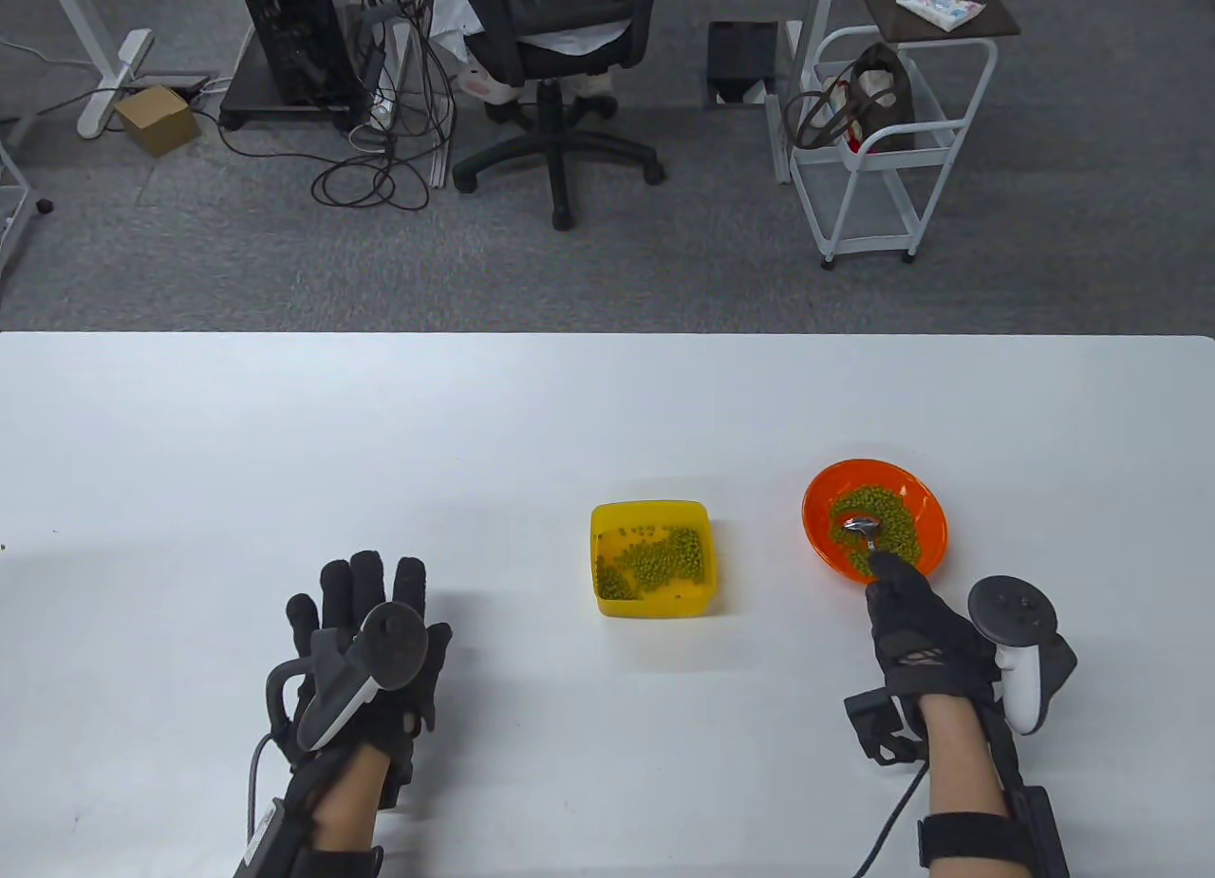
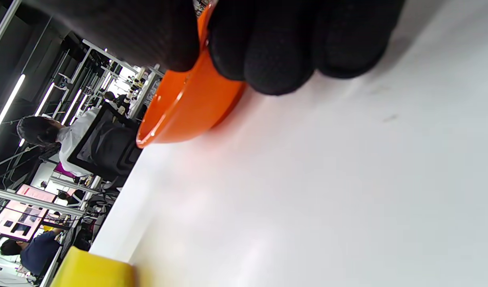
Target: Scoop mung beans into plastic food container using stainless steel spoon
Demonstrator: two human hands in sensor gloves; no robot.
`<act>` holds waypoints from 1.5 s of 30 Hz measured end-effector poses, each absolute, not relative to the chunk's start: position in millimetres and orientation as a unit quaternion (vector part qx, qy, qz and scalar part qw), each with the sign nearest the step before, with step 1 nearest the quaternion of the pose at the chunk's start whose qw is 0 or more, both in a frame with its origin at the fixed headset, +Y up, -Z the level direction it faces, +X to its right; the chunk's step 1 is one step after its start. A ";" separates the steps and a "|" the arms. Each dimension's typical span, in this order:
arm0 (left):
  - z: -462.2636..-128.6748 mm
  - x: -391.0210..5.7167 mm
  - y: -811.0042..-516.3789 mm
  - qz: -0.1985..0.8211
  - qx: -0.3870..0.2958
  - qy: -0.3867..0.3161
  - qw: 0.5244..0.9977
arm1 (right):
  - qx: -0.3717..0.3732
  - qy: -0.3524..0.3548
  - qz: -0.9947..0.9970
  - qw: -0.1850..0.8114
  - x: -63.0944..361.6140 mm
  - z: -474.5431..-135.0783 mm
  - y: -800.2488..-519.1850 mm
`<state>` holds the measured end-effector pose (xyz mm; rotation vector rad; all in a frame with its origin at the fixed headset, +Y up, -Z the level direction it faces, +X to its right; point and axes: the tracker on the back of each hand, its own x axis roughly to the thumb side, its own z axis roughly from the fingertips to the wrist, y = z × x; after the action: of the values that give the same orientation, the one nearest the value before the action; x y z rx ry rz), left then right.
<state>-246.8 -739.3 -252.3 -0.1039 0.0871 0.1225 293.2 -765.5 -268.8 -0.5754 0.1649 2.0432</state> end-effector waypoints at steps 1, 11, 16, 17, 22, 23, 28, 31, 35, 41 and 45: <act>-252.2 -246.8 -739.3 0.061 -0.052 0.044 0.996 | -0.236 0.069 0.839 0.485 293.3 -268.8 -765.7; -252.2 -246.4 -739.5 0.059 -0.054 0.043 0.996 | -0.276 0.038 0.837 0.471 296.8 -254.9 -745.5; -252.3 -245.3 -739.7 0.058 -0.053 0.041 0.996 | -0.228 -0.029 0.896 0.379 283.8 -248.9 -720.6; -252.4 -245.1 -739.9 0.057 -0.053 0.040 0.996 | -0.217 -0.050 0.909 0.353 278.2 -247.5 -714.3; -252.4 -244.3 -740.3 0.057 -0.053 0.039 0.996 | -0.128 -0.134 0.948 0.259 247.3 -240.9 -687.7; -252.4 -244.2 -740.3 0.057 -0.053 0.038 0.996 | -0.117 -0.144 0.952 0.245 242.6 -239.8 -684.8; -252.5 -242.4 -740.4 0.058 -0.050 0.034 0.996 | -0.025 -0.160 0.976 0.145 203.7 -233.6 -675.5; -252.5 -240.1 -740.6 0.059 -0.048 0.031 0.997 | 0.011 -0.134 0.986 0.096 183.5 -233.7 -677.5; -250.0 -235.5 -735.2 0.070 -0.002 0.018 0.997 | 0.054 -0.060 0.996 0.036 166.3 -239.2 -688.1; -247.7 -231.8 -732.5 0.076 0.023 0.007 0.997 | 0.056 -0.001 0.998 0.015 163.1 -248.1 -706.6; -247.6 -233.1 -732.6 0.081 0.024 0.005 0.996 | 0.051 0.008 0.999 0.005 163.0 -250.5 -710.4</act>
<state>-233.1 -732.6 -247.6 0.0486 0.0110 0.1615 163.0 -710.4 -250.5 0.1591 0.0238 3.1284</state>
